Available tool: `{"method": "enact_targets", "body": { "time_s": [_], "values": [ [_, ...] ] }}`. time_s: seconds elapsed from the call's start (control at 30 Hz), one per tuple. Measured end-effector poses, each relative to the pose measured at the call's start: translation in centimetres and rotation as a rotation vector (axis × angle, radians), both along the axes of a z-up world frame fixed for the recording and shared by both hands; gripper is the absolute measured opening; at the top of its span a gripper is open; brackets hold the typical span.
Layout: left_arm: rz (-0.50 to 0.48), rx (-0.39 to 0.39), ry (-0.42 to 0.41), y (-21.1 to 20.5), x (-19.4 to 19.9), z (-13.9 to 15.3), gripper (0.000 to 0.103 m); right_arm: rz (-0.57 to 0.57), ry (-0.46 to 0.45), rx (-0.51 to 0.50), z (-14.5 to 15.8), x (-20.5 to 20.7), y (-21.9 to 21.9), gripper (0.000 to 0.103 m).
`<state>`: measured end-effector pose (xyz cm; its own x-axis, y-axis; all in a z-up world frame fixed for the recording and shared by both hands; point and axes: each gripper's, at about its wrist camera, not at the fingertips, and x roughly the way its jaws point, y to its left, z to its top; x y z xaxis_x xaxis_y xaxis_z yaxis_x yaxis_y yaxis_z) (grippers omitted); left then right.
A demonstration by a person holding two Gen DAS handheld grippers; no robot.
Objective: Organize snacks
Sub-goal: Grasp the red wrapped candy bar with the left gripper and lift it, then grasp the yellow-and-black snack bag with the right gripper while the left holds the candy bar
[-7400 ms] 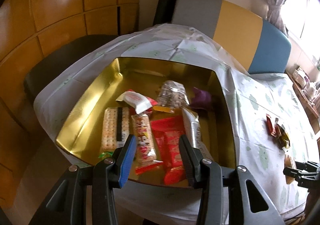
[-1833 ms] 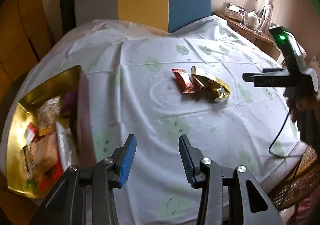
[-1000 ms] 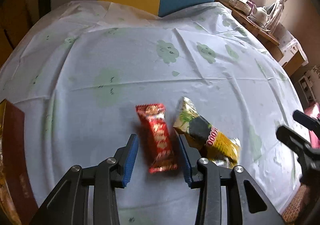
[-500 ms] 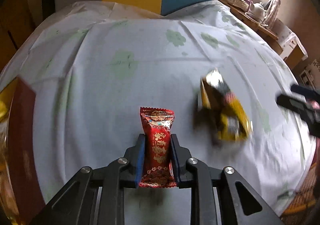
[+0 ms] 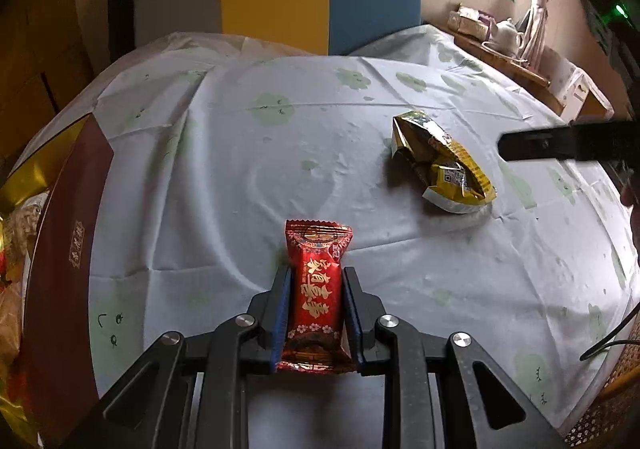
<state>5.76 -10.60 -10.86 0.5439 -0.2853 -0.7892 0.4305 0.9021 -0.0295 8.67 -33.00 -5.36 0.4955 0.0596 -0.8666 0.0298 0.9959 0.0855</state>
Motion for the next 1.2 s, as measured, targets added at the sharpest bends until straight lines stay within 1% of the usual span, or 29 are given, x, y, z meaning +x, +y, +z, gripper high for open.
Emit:
{"method": "enact_targets", "body": {
  "time_s": [0.07,0.2,0.3,0.4,0.43,0.47,0.53,0.6,0.67,0.7,0.77,0.8,0.87,0.93,1.07,1.2],
  "values": [
    [0.007,-0.015,-0.004,0.1,0.0,0.0,0.026,0.003,0.004,0.040,0.0,0.3,0.3,0.077],
    [0.014,-0.022,-0.012,-0.3,0.1,-0.1,0.026,0.031,0.026,0.021,-0.2,2.3,2.0,0.077],
    [0.020,-0.033,-0.008,-0.1,0.2,-0.1,0.026,0.057,0.088,0.019,-1.8,4.6,3.5,0.077],
    [0.022,-0.052,-0.001,0.1,0.2,-0.1,0.026,0.054,0.143,-0.018,-3.9,6.0,4.3,0.076],
    [0.022,-0.059,0.003,0.2,0.2,0.0,0.026,0.059,0.150,-0.033,-4.3,6.1,4.6,0.059],
    [0.022,-0.065,0.007,0.3,0.4,-0.1,0.026,0.076,0.157,-0.031,-4.4,6.0,4.7,0.041],
    [0.022,-0.071,0.007,0.3,0.4,-0.1,0.026,0.111,0.145,-0.105,-3.7,4.9,5.5,0.038],
    [0.022,-0.067,-0.001,0.3,0.3,-0.1,0.026,0.164,0.152,-0.100,-3.4,3.5,5.7,0.038],
    [0.024,-0.062,-0.007,0.2,0.3,-0.2,0.026,0.205,0.209,-0.064,-4.1,1.6,5.6,0.039],
    [0.023,-0.058,-0.009,0.1,0.2,-0.2,0.026,0.213,0.214,-0.054,-4.3,1.0,5.4,0.040],
    [0.018,-0.054,0.000,0.1,0.4,-0.1,0.026,0.226,0.199,-0.035,-4.4,-0.5,5.2,0.041],
    [0.017,-0.049,0.011,0.1,0.6,0.0,0.024,0.224,0.192,-0.025,-4.4,-0.9,5.0,0.041],
    [0.028,-0.039,0.041,0.2,0.8,0.5,0.023,0.214,0.169,0.001,-4.6,-1.3,4.5,0.041],
    [0.041,-0.057,0.044,0.6,0.8,1.2,0.023,0.222,0.163,-0.007,-4.7,-1.5,4.4,0.042],
    [0.059,-0.076,0.016,1.8,0.4,3.1,0.023,0.262,0.127,-0.041,-4.8,-2.4,4.6,0.043],
    [0.088,-0.092,-0.025,3.1,-0.3,5.3,0.023,0.277,0.120,-0.073,-4.8,-3.4,5.3,0.043]
  ]
}}
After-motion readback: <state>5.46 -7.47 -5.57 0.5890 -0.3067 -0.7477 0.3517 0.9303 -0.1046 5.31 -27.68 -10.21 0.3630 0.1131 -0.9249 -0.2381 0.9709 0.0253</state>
